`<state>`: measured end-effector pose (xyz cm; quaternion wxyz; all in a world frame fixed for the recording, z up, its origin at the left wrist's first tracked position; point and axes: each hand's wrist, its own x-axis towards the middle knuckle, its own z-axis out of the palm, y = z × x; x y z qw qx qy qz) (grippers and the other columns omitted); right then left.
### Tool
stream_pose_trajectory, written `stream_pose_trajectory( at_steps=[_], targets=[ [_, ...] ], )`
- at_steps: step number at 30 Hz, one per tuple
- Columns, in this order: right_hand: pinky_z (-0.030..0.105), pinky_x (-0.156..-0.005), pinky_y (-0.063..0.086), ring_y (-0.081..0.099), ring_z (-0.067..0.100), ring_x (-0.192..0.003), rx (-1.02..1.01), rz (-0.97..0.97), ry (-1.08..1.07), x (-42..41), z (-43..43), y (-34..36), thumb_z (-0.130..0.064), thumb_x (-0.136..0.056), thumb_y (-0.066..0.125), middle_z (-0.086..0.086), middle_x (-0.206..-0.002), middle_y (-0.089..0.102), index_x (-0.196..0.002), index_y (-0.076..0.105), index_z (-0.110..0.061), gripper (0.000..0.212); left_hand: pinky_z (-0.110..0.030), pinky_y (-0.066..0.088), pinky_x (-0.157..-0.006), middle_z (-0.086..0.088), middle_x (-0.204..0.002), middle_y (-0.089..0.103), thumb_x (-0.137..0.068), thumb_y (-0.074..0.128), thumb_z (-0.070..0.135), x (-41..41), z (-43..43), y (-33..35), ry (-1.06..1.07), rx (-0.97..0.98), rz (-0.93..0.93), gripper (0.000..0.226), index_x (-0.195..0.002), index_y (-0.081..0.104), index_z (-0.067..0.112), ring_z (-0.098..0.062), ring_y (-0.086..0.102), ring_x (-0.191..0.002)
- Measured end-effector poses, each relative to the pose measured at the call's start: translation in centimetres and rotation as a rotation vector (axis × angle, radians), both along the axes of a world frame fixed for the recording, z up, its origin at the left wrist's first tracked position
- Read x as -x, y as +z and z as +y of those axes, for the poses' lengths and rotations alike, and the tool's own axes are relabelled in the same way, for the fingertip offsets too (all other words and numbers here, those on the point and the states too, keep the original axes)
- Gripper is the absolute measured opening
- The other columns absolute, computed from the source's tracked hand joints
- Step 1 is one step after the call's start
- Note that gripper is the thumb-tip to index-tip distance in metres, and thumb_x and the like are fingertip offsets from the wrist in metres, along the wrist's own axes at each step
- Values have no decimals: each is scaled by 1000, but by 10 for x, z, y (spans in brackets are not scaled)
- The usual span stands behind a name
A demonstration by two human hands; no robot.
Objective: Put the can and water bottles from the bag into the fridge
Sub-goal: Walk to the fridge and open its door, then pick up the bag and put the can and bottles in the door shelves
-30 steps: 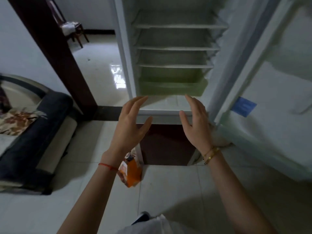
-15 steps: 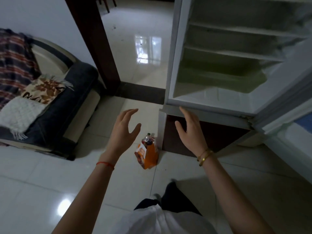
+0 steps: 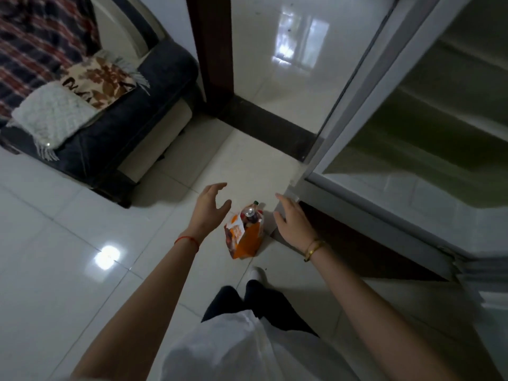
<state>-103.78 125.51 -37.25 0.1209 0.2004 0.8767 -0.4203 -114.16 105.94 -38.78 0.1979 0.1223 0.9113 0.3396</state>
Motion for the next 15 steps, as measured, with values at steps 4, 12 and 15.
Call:
stream_pose_trajectory(
  at_steps=[4,12,15],
  targets=[
    [38,-110,37,34,24,-141,-13,-67,89,47,-2,-35,-18,-101,40,6,-153,32,-148,29,-17,49,-36,47,-98,-11,-136,56,-92,61,22,28,10,-35,89,-17,-56,46,-136,52,13,-25,56,-120],
    [46,-112,38,35,29,-139,-44,-229,82,136,2,-182,-12,-96,48,10,-153,31,-148,29,-12,56,-38,50,-99,-13,-133,57,-94,56,22,71,19,-176,298,97,-205,43,-134,53,10,-28,58,-117],
    [42,-114,34,37,32,-137,-78,-259,37,163,11,-253,-5,-91,52,14,-150,33,-146,32,-7,59,-31,47,-90,-15,-126,61,-93,54,21,82,21,-241,351,112,-277,42,-133,54,7,-28,59,-114]
  ],
)
